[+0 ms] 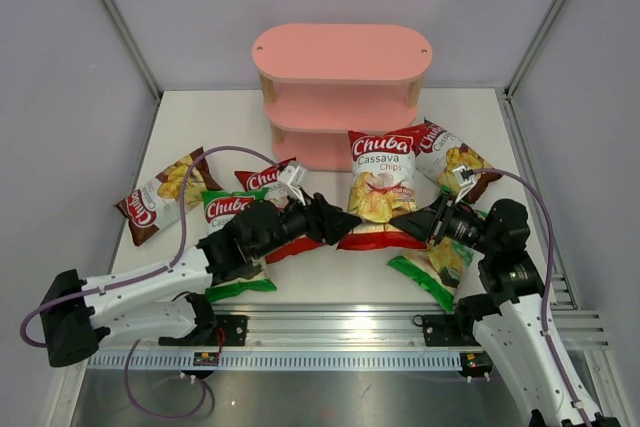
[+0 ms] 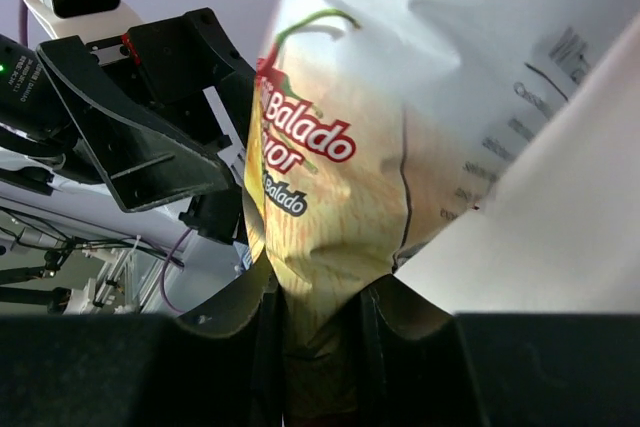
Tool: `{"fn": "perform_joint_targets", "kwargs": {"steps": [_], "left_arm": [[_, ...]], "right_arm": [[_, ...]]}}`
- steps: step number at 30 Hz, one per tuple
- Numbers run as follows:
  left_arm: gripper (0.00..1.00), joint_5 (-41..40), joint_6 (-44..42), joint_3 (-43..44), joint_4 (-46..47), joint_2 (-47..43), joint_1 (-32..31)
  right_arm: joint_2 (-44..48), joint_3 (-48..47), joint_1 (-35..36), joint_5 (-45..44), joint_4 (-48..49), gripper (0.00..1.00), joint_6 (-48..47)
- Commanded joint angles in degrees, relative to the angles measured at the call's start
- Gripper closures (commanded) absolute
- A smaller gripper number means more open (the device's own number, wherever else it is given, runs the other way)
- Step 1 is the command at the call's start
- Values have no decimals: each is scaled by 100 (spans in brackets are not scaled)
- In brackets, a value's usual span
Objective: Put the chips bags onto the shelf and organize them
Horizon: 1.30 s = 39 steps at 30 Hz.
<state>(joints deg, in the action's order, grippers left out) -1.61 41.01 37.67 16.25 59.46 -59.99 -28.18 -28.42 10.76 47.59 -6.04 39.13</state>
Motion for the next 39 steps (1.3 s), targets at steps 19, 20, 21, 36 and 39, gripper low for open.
{"fn": "perform_joint_targets", "kwargs": {"steps": [19, 20, 21, 36, 39], "left_arm": [[1, -3494, -823, 2077, -6525, -1315, 119], [1, -3609, -841, 2165, -6703, -1253, 119], [1, -3801, -849, 2209, -6844, -1244, 119], [1, -4287, -1228, 1726, -6951, -1876, 136], [1, -4243, -1227, 1691, -6899, -2008, 145]], "right_arm": [[-1715, -3298, -13, -102, -556, 85, -583], [-2039, -3449, -13, -58, -504, 86, -565], [-2172, -3581, -13, -5, -460, 86, -487], [-5222, -6497, 144, 207, 315, 86, 428], [-5934, -7087, 259, 242, 218, 86, 498]]}}
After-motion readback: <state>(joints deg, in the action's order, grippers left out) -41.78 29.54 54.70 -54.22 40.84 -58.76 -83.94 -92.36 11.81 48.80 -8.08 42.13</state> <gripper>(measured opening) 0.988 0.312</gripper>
